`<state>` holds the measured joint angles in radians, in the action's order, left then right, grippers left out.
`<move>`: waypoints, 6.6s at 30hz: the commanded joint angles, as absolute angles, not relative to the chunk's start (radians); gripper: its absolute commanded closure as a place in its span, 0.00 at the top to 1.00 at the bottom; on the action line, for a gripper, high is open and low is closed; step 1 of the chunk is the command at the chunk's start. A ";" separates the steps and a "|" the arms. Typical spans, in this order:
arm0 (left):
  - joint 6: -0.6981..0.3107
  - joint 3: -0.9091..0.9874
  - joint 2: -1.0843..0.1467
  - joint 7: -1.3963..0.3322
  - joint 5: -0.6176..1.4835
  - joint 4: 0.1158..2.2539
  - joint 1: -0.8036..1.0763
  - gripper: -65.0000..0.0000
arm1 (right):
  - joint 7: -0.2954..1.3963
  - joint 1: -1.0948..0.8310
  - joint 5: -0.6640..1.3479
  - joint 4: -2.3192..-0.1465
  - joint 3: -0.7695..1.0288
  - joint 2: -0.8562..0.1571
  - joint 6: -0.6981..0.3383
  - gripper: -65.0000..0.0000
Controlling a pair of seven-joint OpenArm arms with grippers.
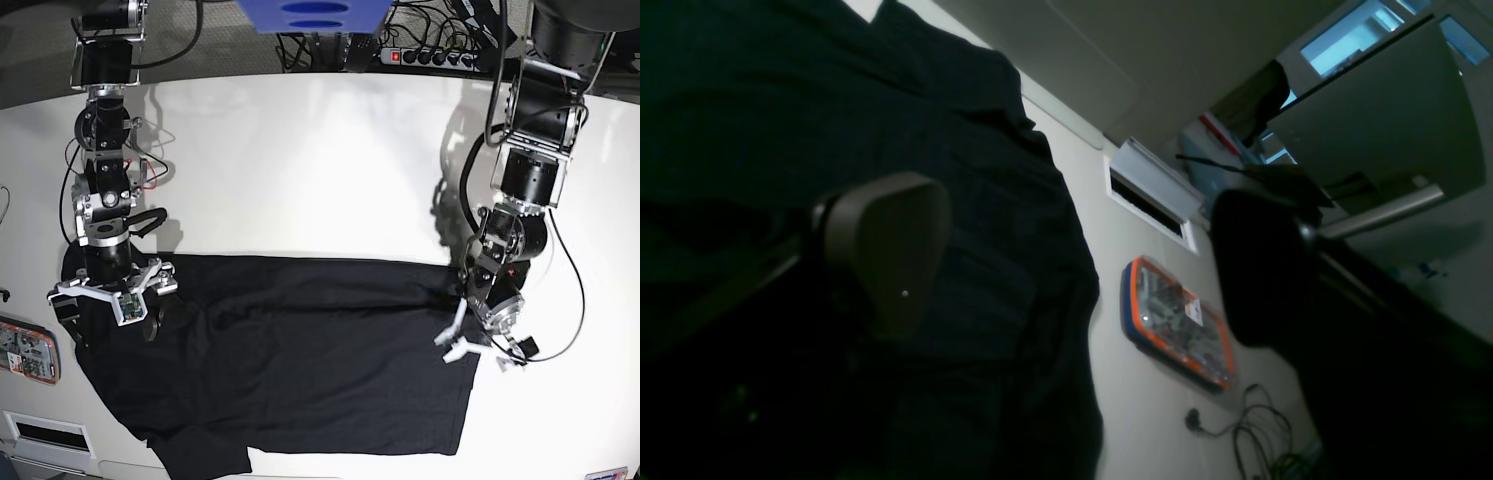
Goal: Fold the T-shirt properly
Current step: 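Release the left gripper and move it along the shirt's side edge, then regrasp the folded edge with the left gripper beside the right gripper's level, then hold the folded edge with both grippers and pull it toward the robot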
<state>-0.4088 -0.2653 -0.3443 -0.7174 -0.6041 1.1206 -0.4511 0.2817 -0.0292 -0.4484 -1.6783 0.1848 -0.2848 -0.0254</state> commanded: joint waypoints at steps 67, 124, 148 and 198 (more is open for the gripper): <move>-0.487 -0.308 -0.268 -0.430 -0.627 0.759 -0.745 0.83 | 0.255 -0.054 -0.300 -1.707 0.189 -0.275 -0.008 0.95; -0.418 0.214 -0.140 -0.340 -0.127 1.145 -0.292 0.83 | 0.254 0.208 0.137 -0.983 0.203 -0.266 -0.010 0.95; -0.418 0.213 -0.280 -0.331 0.177 1.148 -0.150 0.83 | 0.252 0.249 0.136 -0.840 0.202 -0.266 -0.091 0.95; -0.418 0.062 -0.294 -0.209 0.056 0.914 -0.062 0.83 | 0.343 -0.001 0.136 -1.053 0.202 -0.266 -0.091 0.95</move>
